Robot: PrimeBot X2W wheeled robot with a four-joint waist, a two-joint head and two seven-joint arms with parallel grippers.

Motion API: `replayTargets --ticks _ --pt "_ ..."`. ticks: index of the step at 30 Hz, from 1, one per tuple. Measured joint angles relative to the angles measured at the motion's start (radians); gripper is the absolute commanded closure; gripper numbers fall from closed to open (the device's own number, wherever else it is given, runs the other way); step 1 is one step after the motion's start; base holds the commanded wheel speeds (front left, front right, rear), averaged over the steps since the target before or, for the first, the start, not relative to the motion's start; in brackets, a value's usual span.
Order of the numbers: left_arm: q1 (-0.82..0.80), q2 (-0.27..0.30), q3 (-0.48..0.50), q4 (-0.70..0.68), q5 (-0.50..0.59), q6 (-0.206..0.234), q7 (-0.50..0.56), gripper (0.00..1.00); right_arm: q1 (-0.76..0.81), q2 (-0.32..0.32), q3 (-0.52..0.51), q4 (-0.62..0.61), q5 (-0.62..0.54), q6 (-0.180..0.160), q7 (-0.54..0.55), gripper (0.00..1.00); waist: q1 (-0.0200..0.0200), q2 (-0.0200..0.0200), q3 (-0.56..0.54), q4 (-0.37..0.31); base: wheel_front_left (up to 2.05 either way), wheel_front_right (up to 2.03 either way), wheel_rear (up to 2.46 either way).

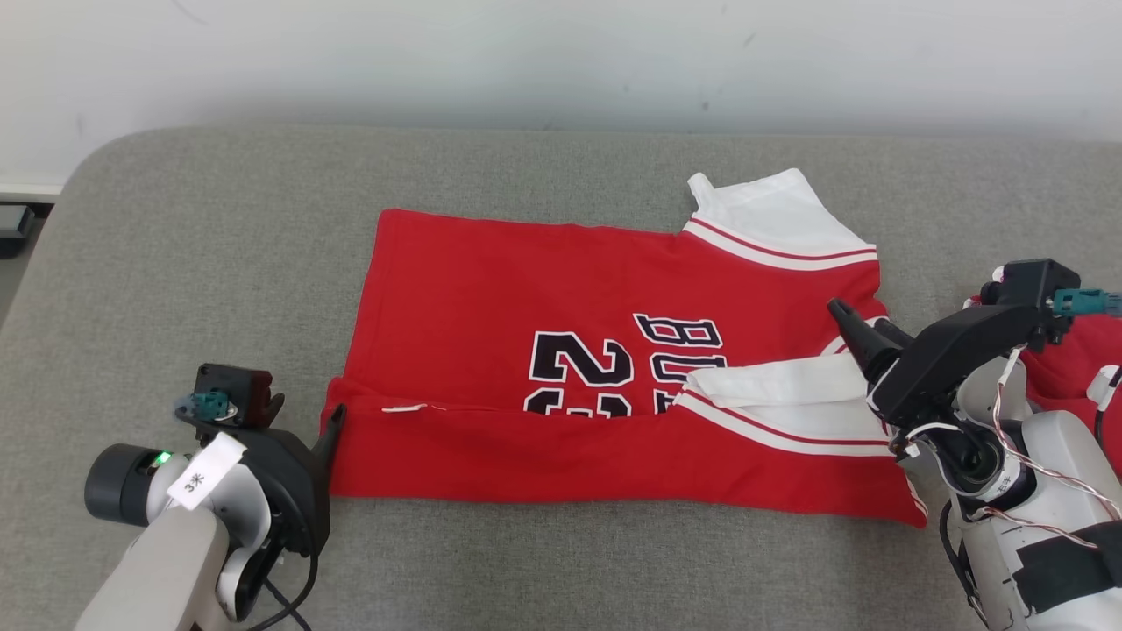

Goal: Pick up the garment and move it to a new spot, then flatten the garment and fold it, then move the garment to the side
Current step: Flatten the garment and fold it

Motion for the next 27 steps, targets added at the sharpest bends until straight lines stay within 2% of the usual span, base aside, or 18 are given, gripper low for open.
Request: replayTargets --ticks 10,17,27 --pt "0.068 0.014 0.0 0.003 0.0 0.0 -0.039 0.0 0.051 -0.042 0.006 -0.028 -0.042 0.042 -0.065 0.0 -0.0001 0.0 -0.056 0.009 0.0 0.0 0.0" --pt "0.144 0.017 -0.01 -0.031 -0.004 -0.009 -0.052 0.0 0.171 -0.085 0.02 -0.077 -0.087 0.042 -0.073 0.0 -0.0001 -0.0001 -0.087 0.006 0.0 0.0 0.0" --pt "0.165 0.029 -0.009 -0.024 -0.006 -0.007 -0.049 0.0 0.207 -0.081 0.039 -0.111 -0.105 0.042 -0.083 0.0 0.0 0.0 -0.057 -0.03 0.0 0.0 0.0"
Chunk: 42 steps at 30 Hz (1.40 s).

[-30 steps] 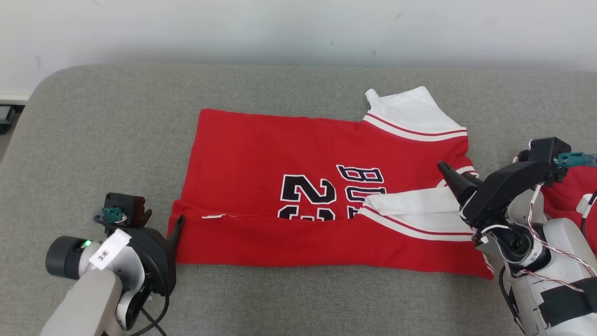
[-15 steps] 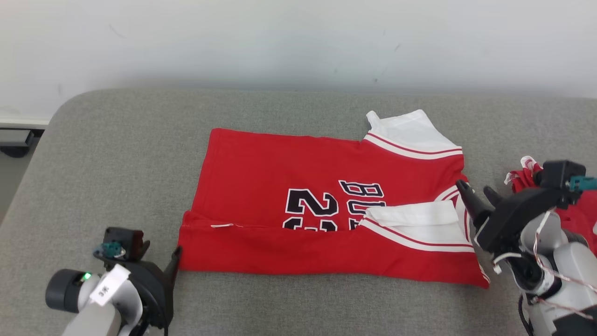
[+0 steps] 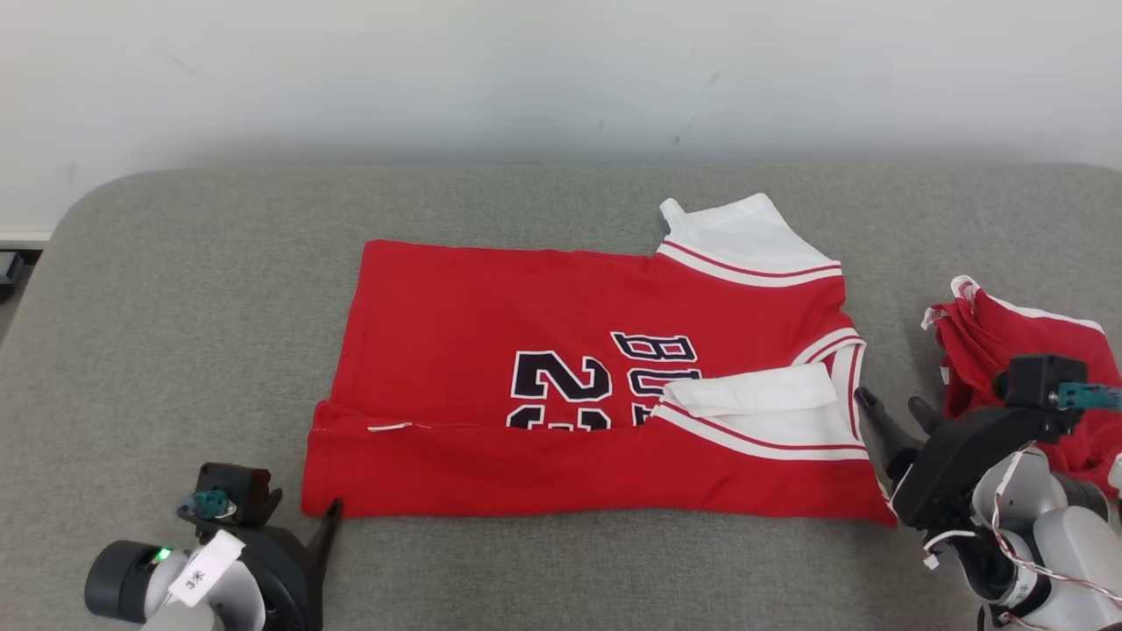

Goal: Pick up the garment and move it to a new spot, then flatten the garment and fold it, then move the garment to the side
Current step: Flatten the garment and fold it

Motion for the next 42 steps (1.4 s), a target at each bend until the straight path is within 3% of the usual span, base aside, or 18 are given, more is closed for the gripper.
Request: replayTargets --ticks 6,7,8,9,10,16,17,19,20,31,42 --pt "-0.01 -0.01 0.0 0.018 -0.003 0.002 0.01 0.0 0.009 0.011 0.003 0.003 -0.001 0.0 -0.017 0.0 0.0002 0.0001 0.026 -0.017 0.0 0.0 0.0" --pt "-0.01 -0.012 0.0 0.021 -0.004 0.002 0.012 0.23 0.011 0.011 0.004 0.005 -0.002 0.0 -0.018 0.0 0.0002 0.0001 0.029 -0.018 0.0 0.0 0.0" --pt "-0.01 -0.013 0.0 0.022 -0.005 0.0 0.012 0.65 0.017 0.012 0.004 0.005 -0.004 0.0 -0.02 0.0 0.0001 0.0 0.031 -0.019 0.0 0.0 0.0" --pt "-0.011 -0.013 -0.001 0.023 -0.007 -0.002 0.012 0.95 0.024 0.012 0.004 0.005 -0.006 0.0 -0.024 0.0 0.0001 0.0 0.033 -0.019 0.0 0.0 0.0" --pt "-0.012 -0.013 -0.001 0.025 -0.01 -0.002 0.014 1.0 0.029 0.013 0.004 0.008 -0.007 0.0 -0.025 0.0 0.0001 0.0 0.035 -0.019 0.0 0.0 0.0" --pt "-0.016 -0.02 -0.001 0.03 -0.012 -0.003 0.014 1.0 0.036 0.008 0.008 0.006 -0.017 0.0 -0.026 0.0 0.0001 0.0001 0.04 -0.017 0.0 0.0 0.0" --pt "-0.018 -0.02 -0.001 0.03 -0.012 -0.003 0.014 0.97 0.044 0.003 0.008 0.001 -0.019 0.0 -0.026 0.0 0.0001 0.0001 0.041 -0.016 0.0 0.0 0.0" --pt "-0.025 -0.023 -0.001 0.031 -0.012 -0.003 0.014 0.8 0.062 -0.014 0.009 -0.008 -0.039 0.0 -0.027 0.0 0.0001 0.0 0.041 -0.014 0.0 0.0 0.0" --pt "-0.025 -0.026 -0.003 0.031 -0.012 -0.003 0.014 0.78 0.073 -0.021 0.009 -0.016 -0.045 0.0 -0.027 0.0 0.0001 0.0 0.042 -0.012 0.0 0.0 0.0" --pt "-0.025 -0.037 -0.004 0.039 -0.014 -0.002 0.005 0.86 0.114 -0.02 0.057 -0.027 -0.091 0.0 -0.045 0.0 0.0001 0.0001 0.044 -0.008 0.0 0.0 0.0" --pt "-0.031 -0.041 -0.01 0.041 -0.014 -0.01 0.004 0.83 0.112 -0.005 0.071 0.046 -0.108 -0.011 -0.061 0.0 0.0001 0.0001 0.052 0.002 0.0 0.0 0.0"
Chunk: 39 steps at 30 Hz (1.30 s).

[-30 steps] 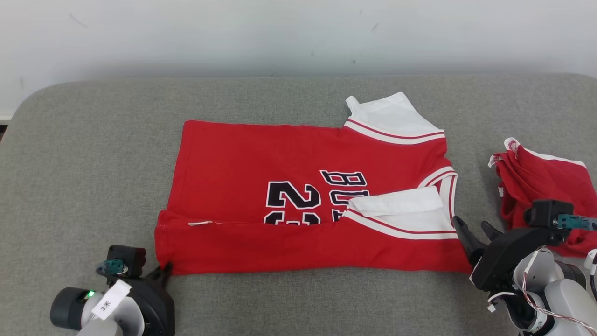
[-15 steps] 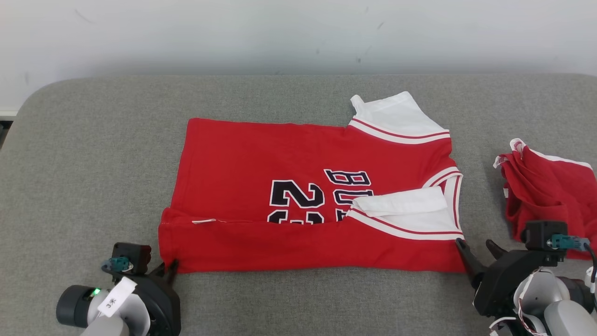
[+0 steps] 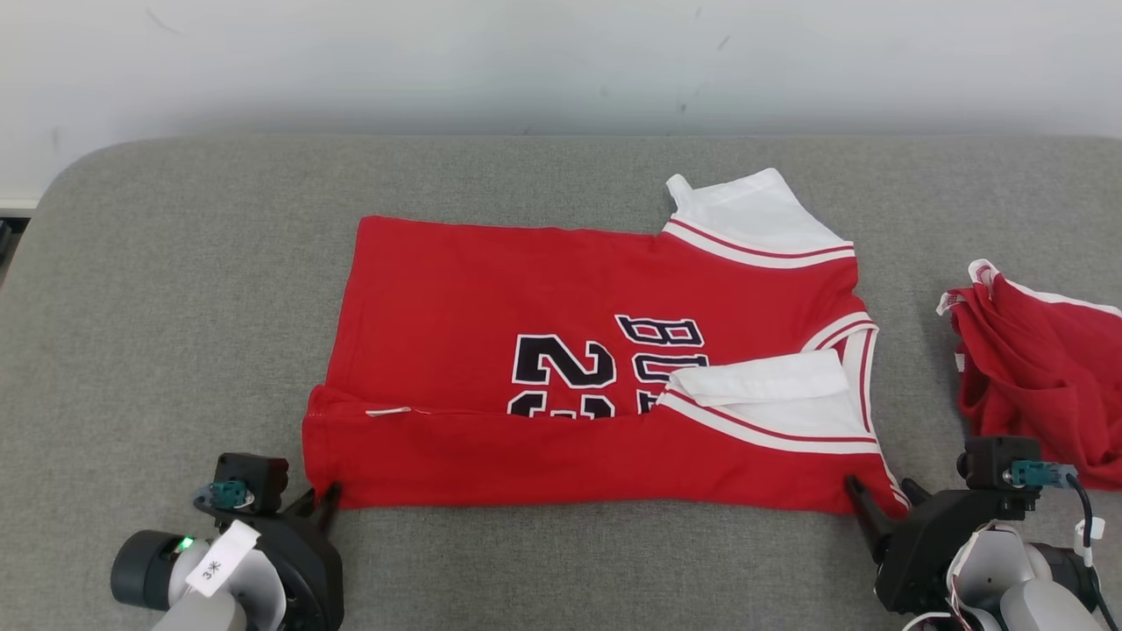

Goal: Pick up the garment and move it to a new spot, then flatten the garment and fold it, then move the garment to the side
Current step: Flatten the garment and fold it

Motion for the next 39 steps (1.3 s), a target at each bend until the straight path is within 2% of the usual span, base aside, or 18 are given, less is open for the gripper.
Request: replayTargets --ticks 1,2,3,6,7,8,12,13,14,18,25,35,39 --pt "-0.001 0.0 0.0 0.0 0.0 0.0 0.0 0.83 -0.001 0.001 -0.001 0.003 0.0 -0.002 0.0 0.27 0.0 0.0 0.001 0.001 0.0 0.0 0.0" --pt "-0.002 0.0 0.0 0.0 0.0 0.0 0.0 0.82 -0.003 0.002 -0.001 0.006 0.0 -0.003 0.0 0.38 0.0 0.0 0.002 0.002 0.0 0.0 0.0" --pt "-0.003 0.0 -0.001 0.001 0.0 -0.001 0.0 0.82 -0.005 0.002 -0.001 0.009 0.0 -0.003 0.0 0.53 0.0 0.0 0.004 0.002 0.0 0.0 0.0" --pt "-0.008 -0.002 -0.002 0.002 0.0 -0.001 0.0 0.83 -0.007 0.003 -0.001 0.025 -0.004 -0.007 -0.001 0.76 0.0 0.0 0.007 0.005 0.0 0.0 0.0" --pt "-0.011 -0.002 -0.003 0.003 0.0 -0.001 0.0 0.84 -0.008 0.003 0.001 0.028 -0.005 -0.007 -0.001 0.93 0.0 0.0 0.008 0.005 0.0 0.0 0.0" --pt "-0.014 -0.003 -0.003 0.004 0.0 -0.001 0.0 0.84 -0.009 0.003 0.003 0.029 -0.006 -0.007 -0.001 1.0 0.0 0.0 0.009 0.006 0.0 0.0 0.0" --pt "-0.016 -0.005 -0.005 0.009 0.0 -0.001 -0.007 0.91 -0.009 0.004 0.004 0.031 -0.006 -0.007 -0.006 1.0 0.0 0.0 0.009 0.008 0.0 0.0 0.0" --pt "-0.016 -0.005 -0.007 0.01 0.0 -0.001 -0.008 0.98 -0.009 0.004 0.003 0.031 -0.006 -0.007 -0.008 1.0 0.0 0.0 0.009 0.009 0.0 0.0 0.0" --pt "-0.016 -0.005 -0.008 0.012 0.0 -0.002 -0.009 1.0 -0.009 0.004 0.003 0.031 -0.006 -0.007 -0.008 1.0 0.0 0.0 0.007 0.009 0.0 0.0 0.0" --pt "-0.015 0.001 -0.018 0.011 0.0 -0.011 -0.018 1.0 -0.001 0.01 -0.012 0.021 0.02 0.003 -0.007 1.0 0.0 0.0 -0.006 0.01 0.0 0.0 0.0" --pt "0.049 0.043 -0.021 -0.018 0.0 -0.032 -0.053 1.0 0.077 0.031 -0.028 -0.076 0.114 0.053 0.038 1.0 -0.0001 0.0 -0.041 0.007 0.0 0.0 0.0" --pt "0.191 0.073 -0.015 -0.095 -0.026 -0.035 -0.084 1.0 0.272 -0.014 -0.057 -0.248 0.17 0.066 0.12 1.0 -0.0002 0.0 -0.108 -0.011 0.0 0.0 0.0" --pt "0.253 0.09 -0.01 -0.139 -0.044 -0.026 -0.088 1.0 0.345 -0.035 -0.083 -0.325 0.185 0.058 0.145 1.0 -0.0001 -0.0001 -0.134 -0.013 0.0 0.0 0.0"
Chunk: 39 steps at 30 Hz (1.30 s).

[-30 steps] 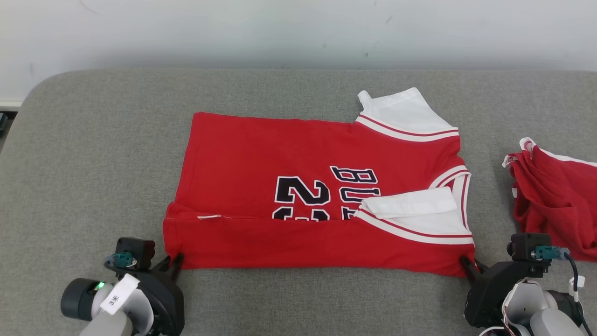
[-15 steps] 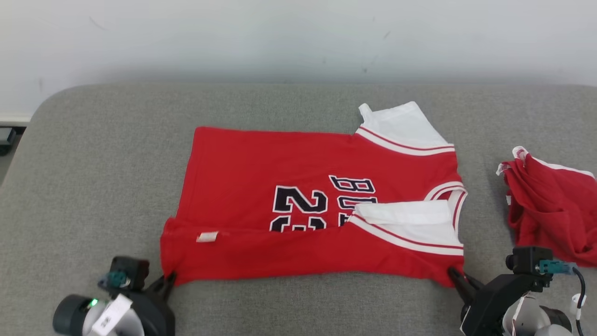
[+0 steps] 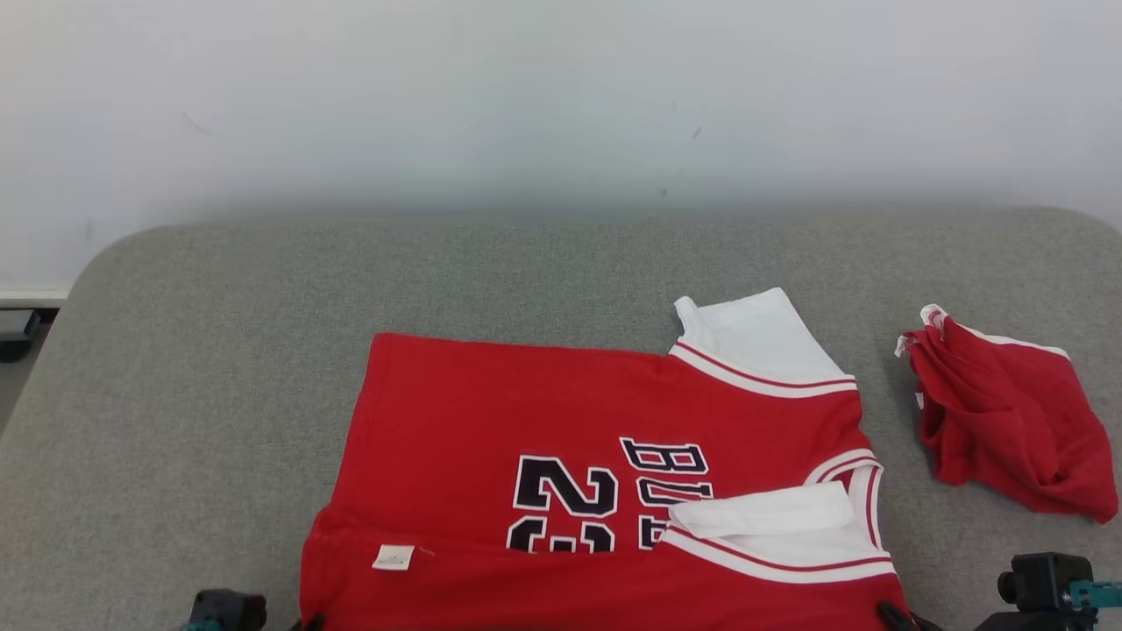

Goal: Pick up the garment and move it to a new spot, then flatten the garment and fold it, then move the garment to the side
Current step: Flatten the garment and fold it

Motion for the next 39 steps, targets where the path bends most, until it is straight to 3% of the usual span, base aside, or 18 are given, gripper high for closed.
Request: replayTargets --ticks 16,17,18,19,20,21,32,39 --pt "0.13 0.022 -0.003 -0.137 -0.017 0.045 0.052 1.0 0.106 -0.006 0.001 -0.136 0.021 -0.062 0.116 0.99 0.0 0.0 -0.019 -0.013 0.0 0.0 0.0" --pt "0.133 0.022 -0.002 -0.143 -0.019 0.053 0.057 1.0 0.106 -0.005 0.0 -0.138 0.021 -0.068 0.121 0.45 0.0 0.0 -0.018 -0.013 0.0 0.0 0.0" --pt "0.14 0.022 0.001 -0.15 -0.02 0.06 0.065 0.68 0.105 -0.005 -0.002 -0.14 0.021 -0.074 0.121 0.0 0.0 0.0 -0.016 -0.013 0.0 0.0 0.0" --pt "0.147 0.022 0.002 -0.152 -0.025 0.063 0.073 0.68 0.105 -0.004 -0.004 -0.142 0.021 -0.078 0.124 0.0 0.0 0.0 -0.015 -0.013 0.0 0.0 0.0" --pt "0.15 0.023 0.002 -0.155 -0.026 0.068 0.078 0.2 0.104 -0.002 -0.004 -0.146 0.021 -0.084 0.13 0.0 0.0 0.0 -0.014 -0.013 0.0 0.0 0.0" --pt "0.151 0.024 0.003 -0.159 -0.026 0.071 0.084 0.0 0.104 0.0 -0.004 -0.15 0.021 -0.084 0.131 0.0 0.0 0.0 -0.013 -0.013 0.0 0.0 0.0" --pt "0.142 0.058 0.051 -0.254 -0.015 0.124 0.071 0.0 0.067 -0.012 -0.055 -0.17 -0.018 -0.103 0.119 0.0 0.0001 0.0 -0.016 0.0 0.0 0.0 0.0" --pt "0.11 0.011 0.134 -0.328 -0.038 0.16 -0.009 0.0 -0.06 0.041 -0.086 -0.183 -0.06 -0.114 0.002 0.0 0.0001 0.0 -0.041 0.013 0.0 0.0 0.0"
